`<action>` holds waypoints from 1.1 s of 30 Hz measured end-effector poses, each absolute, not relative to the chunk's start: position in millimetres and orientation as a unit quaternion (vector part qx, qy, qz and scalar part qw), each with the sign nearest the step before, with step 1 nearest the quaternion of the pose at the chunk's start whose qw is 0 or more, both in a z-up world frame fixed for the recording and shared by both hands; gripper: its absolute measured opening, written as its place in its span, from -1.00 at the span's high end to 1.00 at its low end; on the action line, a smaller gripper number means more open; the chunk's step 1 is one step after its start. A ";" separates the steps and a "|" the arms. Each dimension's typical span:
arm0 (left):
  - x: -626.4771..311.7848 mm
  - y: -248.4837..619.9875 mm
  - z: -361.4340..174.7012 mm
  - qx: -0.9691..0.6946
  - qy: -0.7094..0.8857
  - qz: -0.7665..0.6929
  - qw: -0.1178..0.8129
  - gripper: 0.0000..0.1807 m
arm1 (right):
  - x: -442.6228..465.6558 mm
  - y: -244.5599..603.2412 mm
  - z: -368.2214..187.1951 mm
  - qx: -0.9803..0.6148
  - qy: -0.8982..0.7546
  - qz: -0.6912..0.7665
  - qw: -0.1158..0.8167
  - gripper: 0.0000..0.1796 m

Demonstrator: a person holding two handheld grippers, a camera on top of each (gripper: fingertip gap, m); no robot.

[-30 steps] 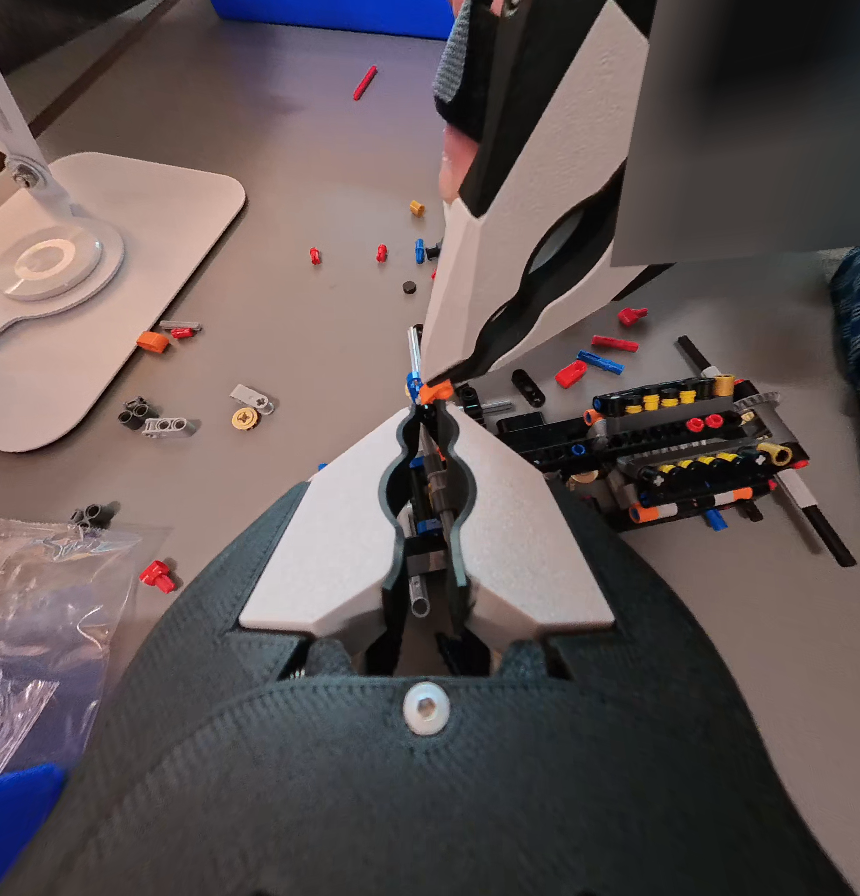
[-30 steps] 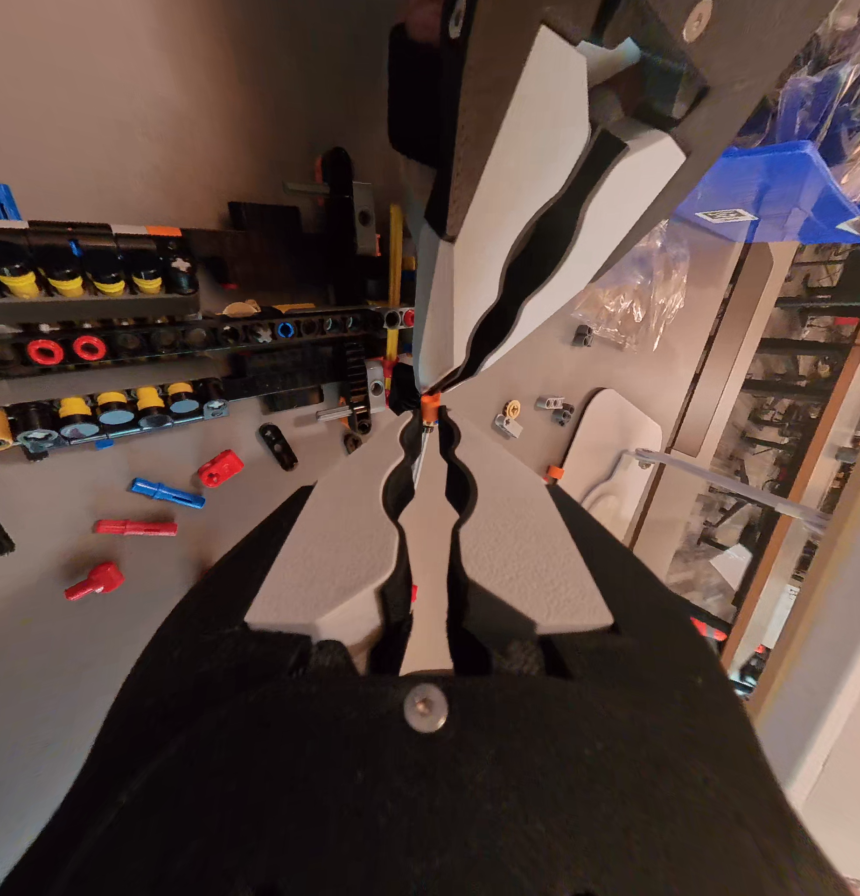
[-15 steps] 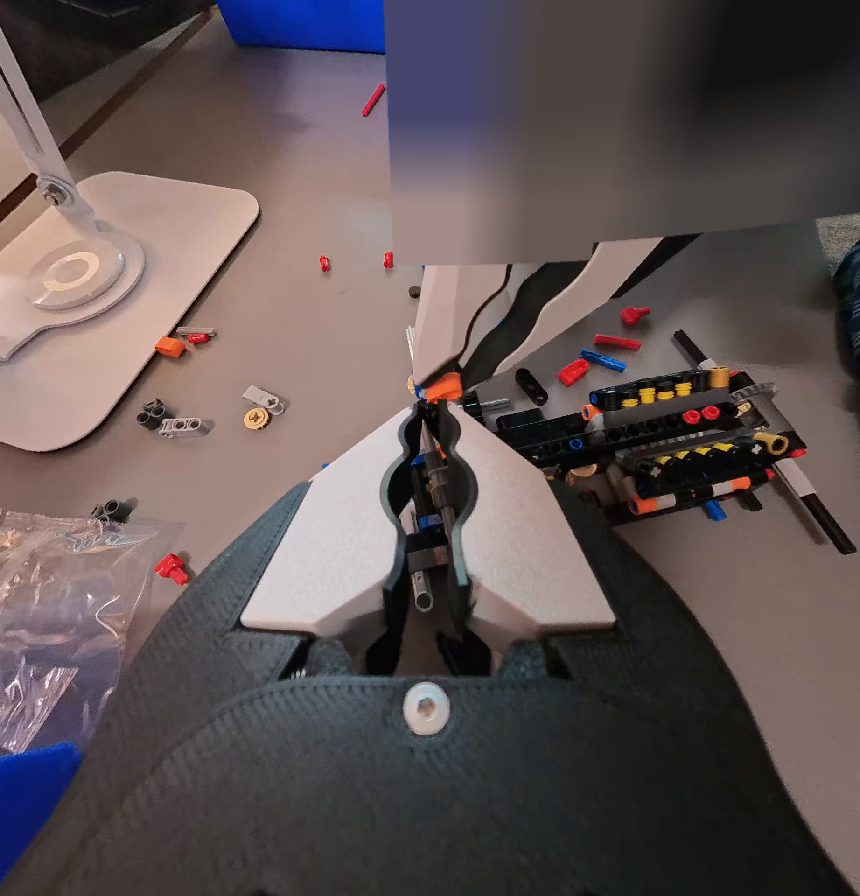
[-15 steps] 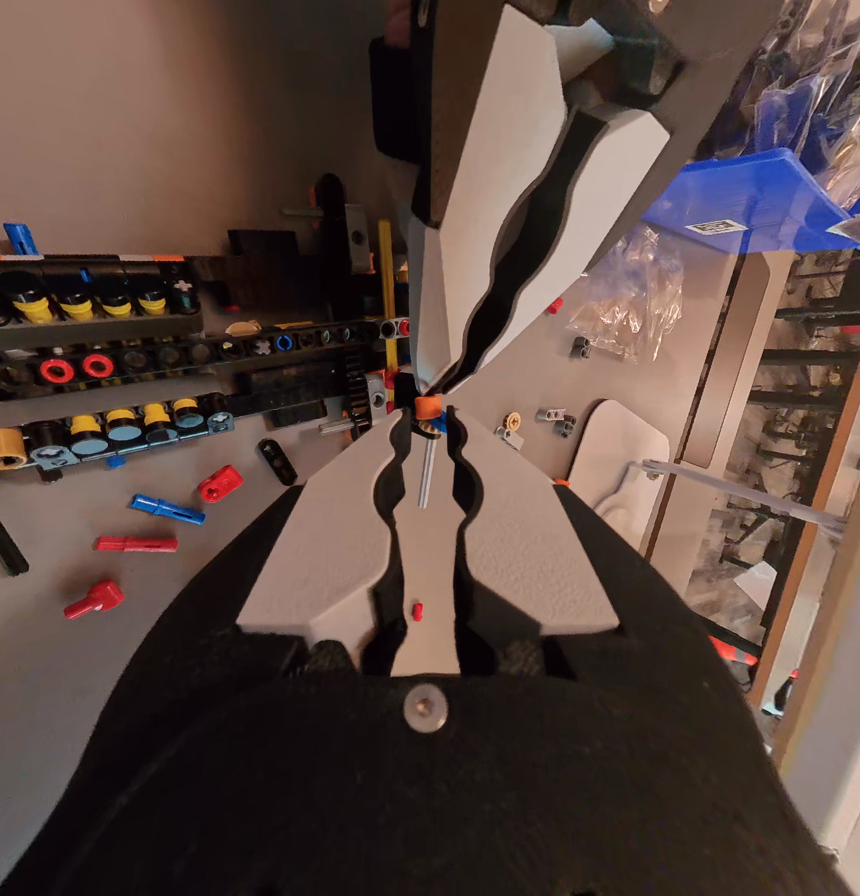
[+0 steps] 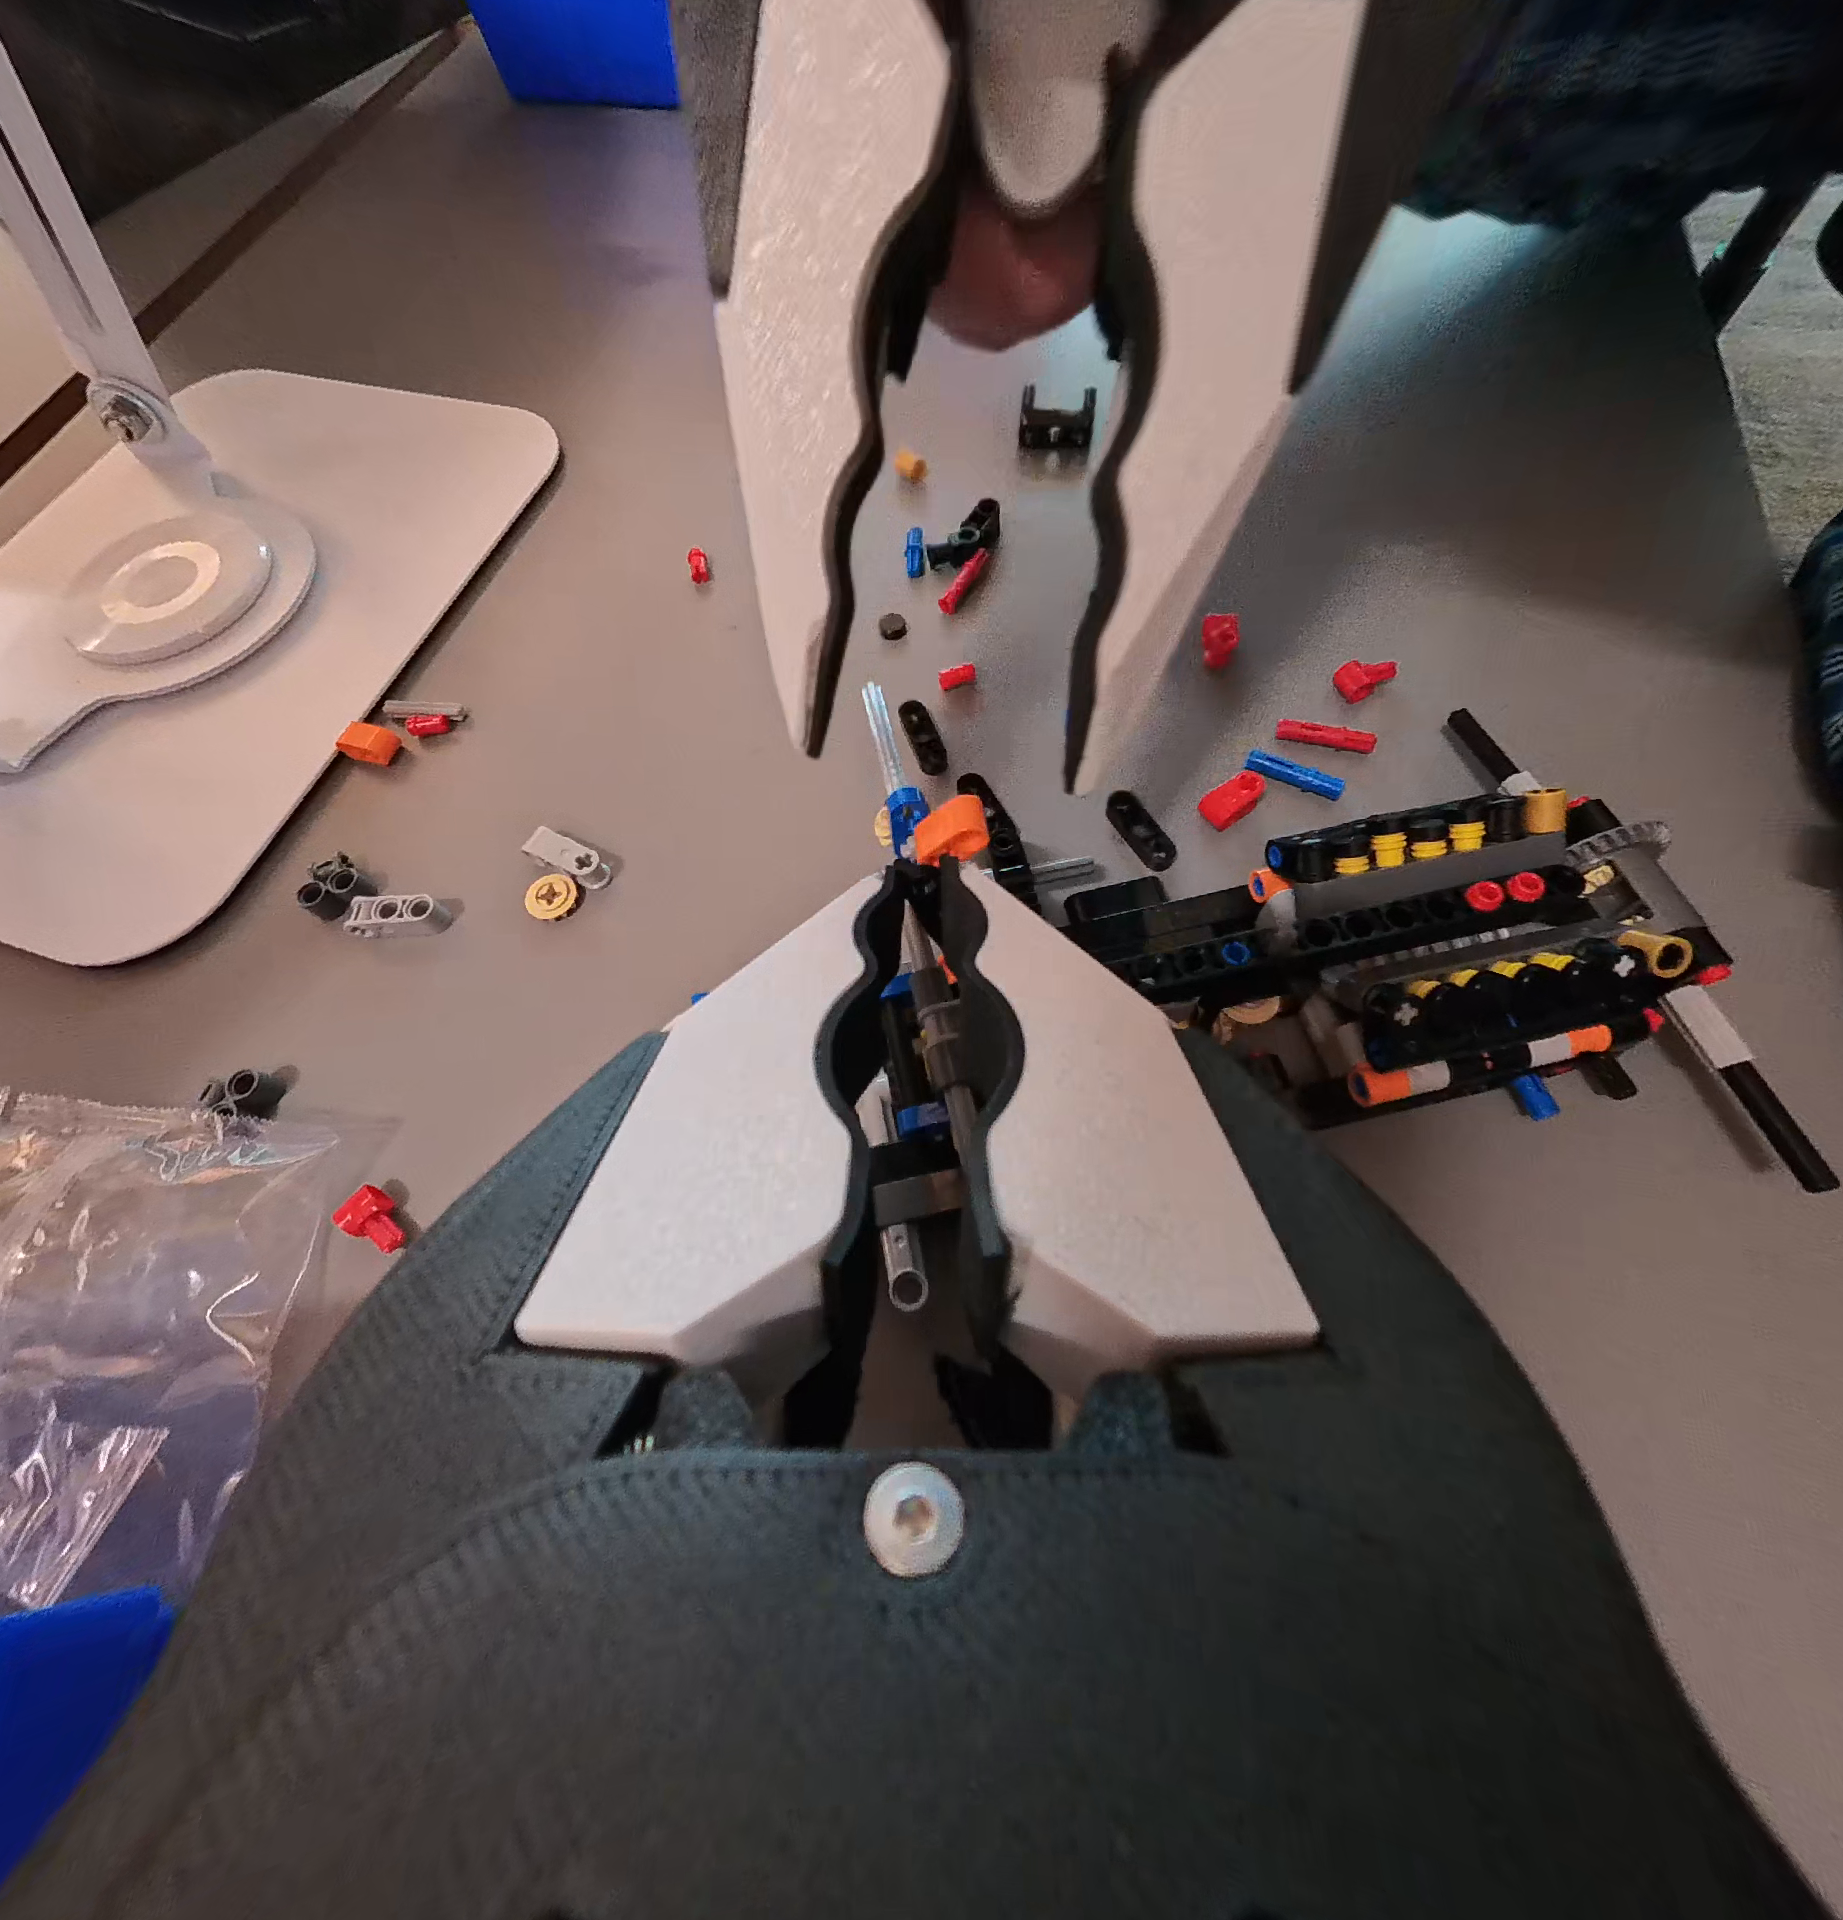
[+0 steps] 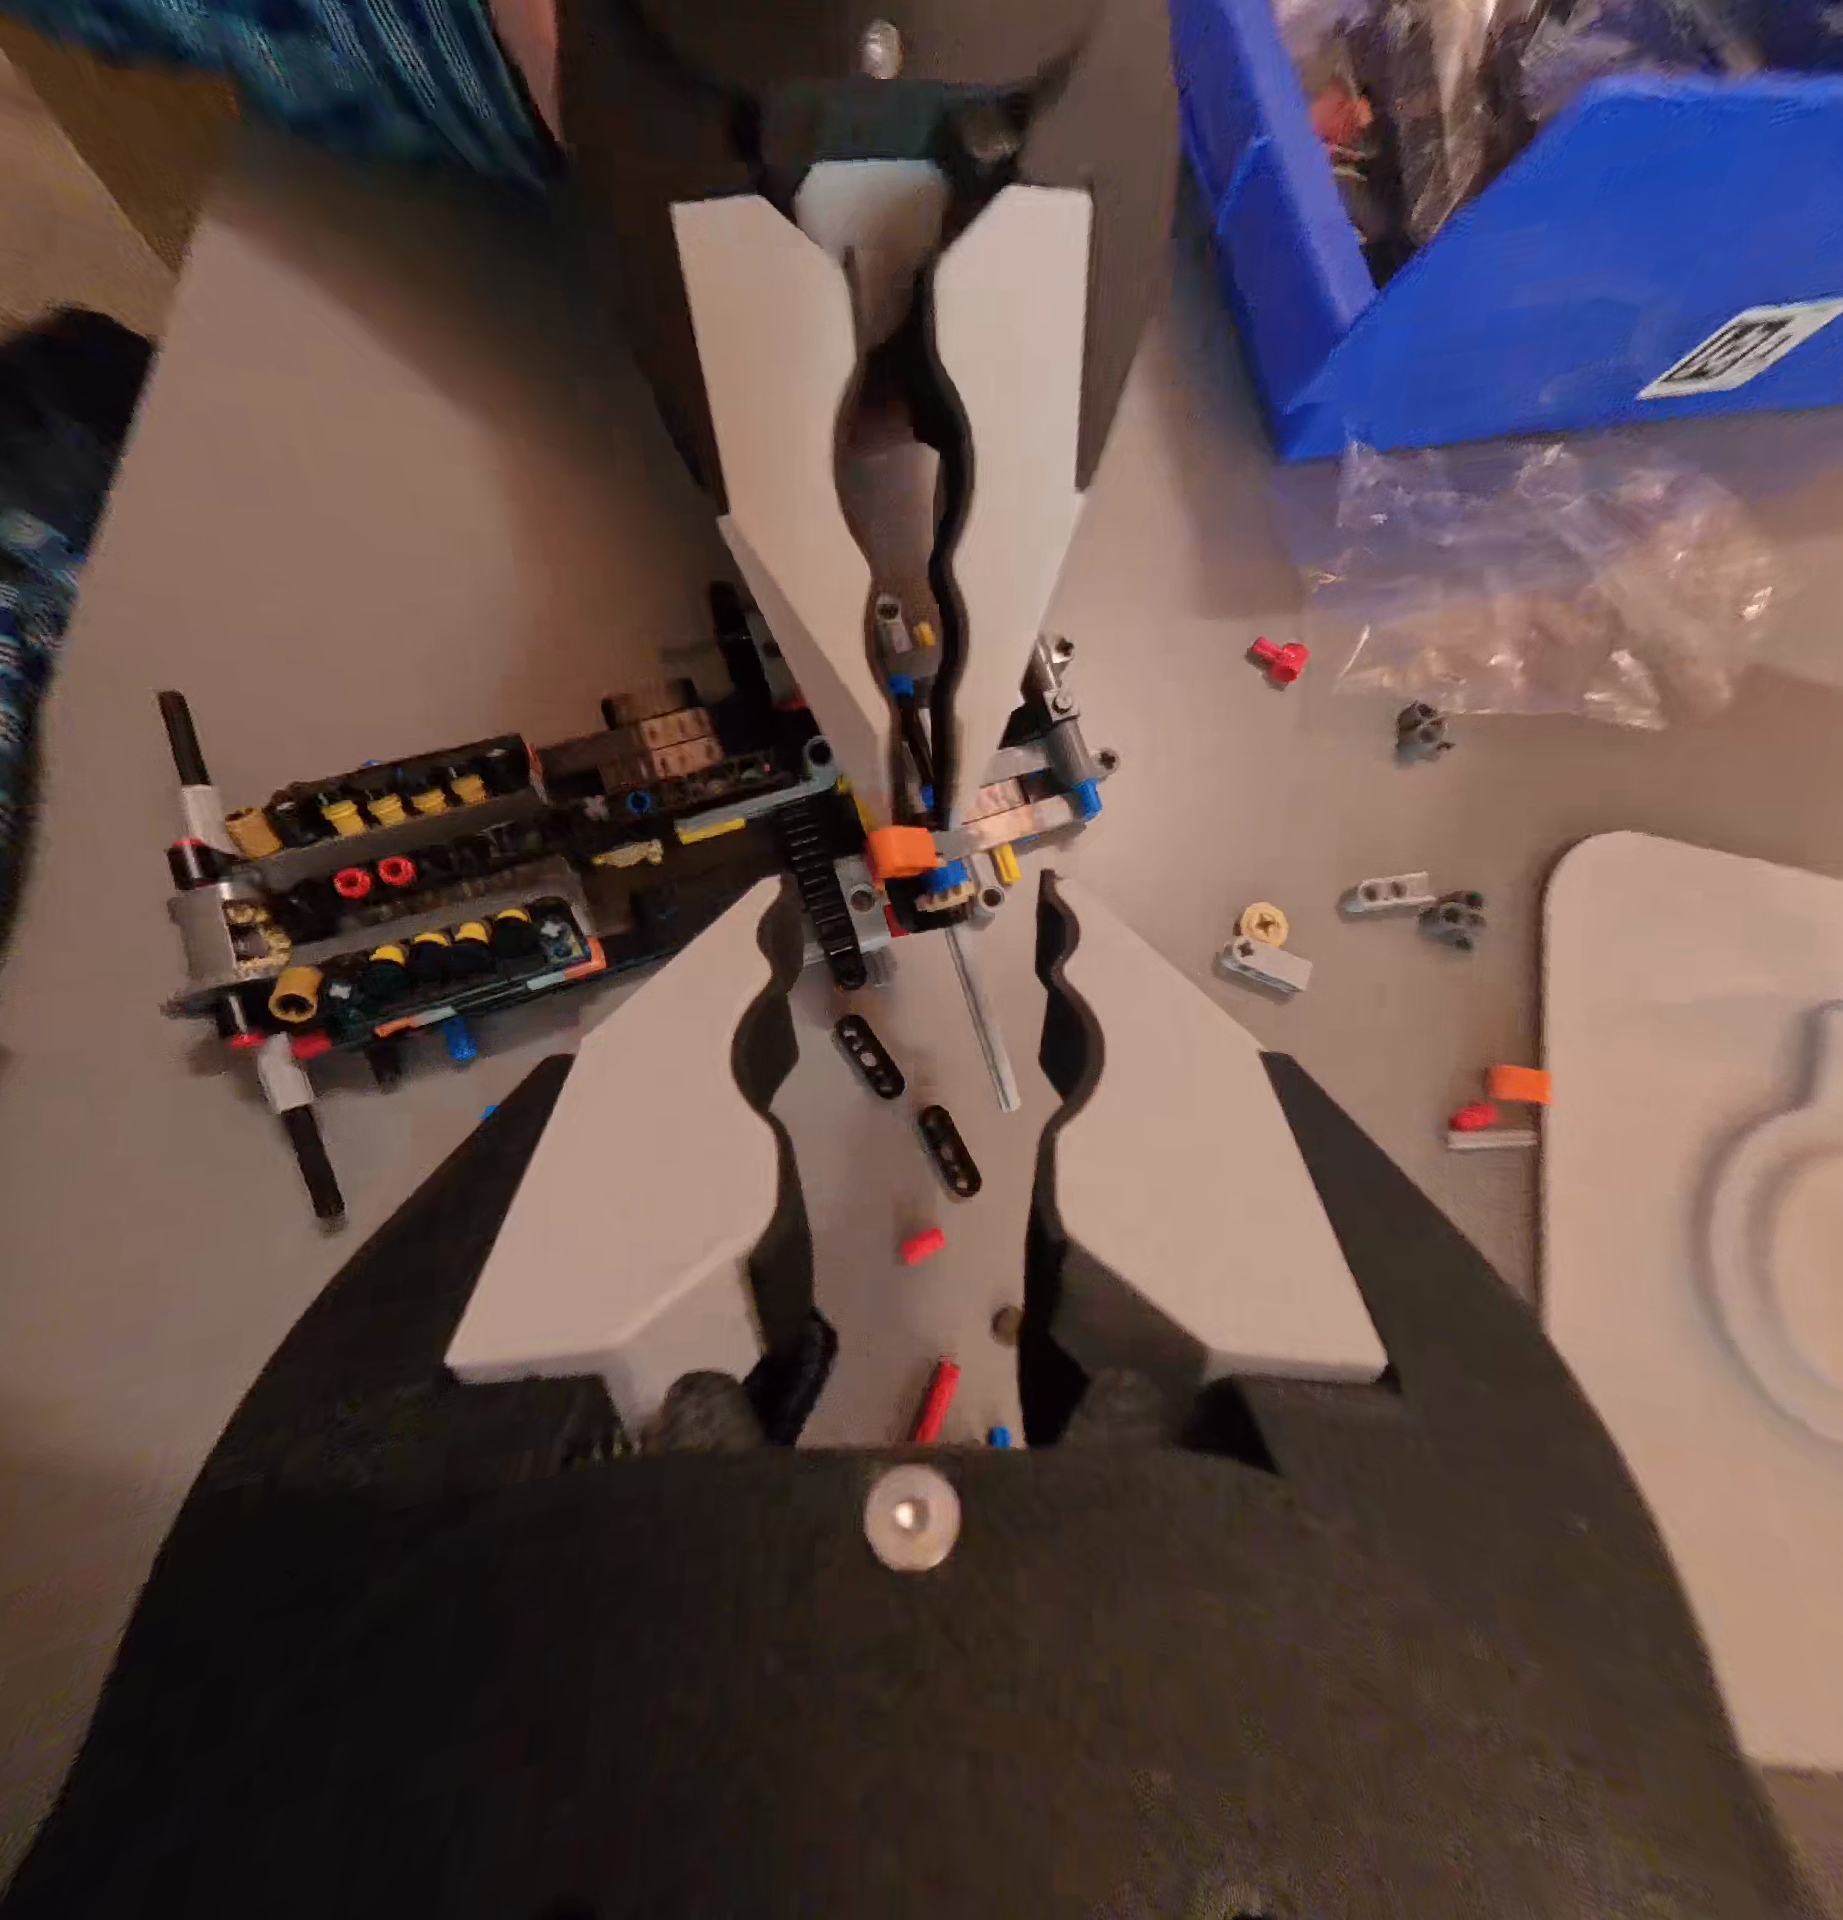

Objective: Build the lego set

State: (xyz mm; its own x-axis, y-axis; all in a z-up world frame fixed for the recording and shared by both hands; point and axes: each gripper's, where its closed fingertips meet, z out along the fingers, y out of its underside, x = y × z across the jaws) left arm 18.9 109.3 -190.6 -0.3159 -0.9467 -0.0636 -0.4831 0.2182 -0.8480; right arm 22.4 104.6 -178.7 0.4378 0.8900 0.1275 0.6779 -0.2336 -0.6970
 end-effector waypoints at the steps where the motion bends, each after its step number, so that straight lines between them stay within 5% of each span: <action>1: 19.0 109.4 -190.6 -0.498 0.717 -0.378 0.307 0.94 | 24.7 106.1 -182.4 -0.772 -0.501 0.175 0.350 0.57; 11: 18.6 109.1 -190.6 -0.494 0.715 -0.387 0.307 0.94 | 29.8 109.7 -195.3 -0.732 -0.517 0.250 0.368 0.97; 33: 17.1 108.7 -189.9 -0.506 0.702 -0.424 0.269 0.94 | 28.9 107.7 -194.2 -0.714 -0.519 0.302 0.361 0.99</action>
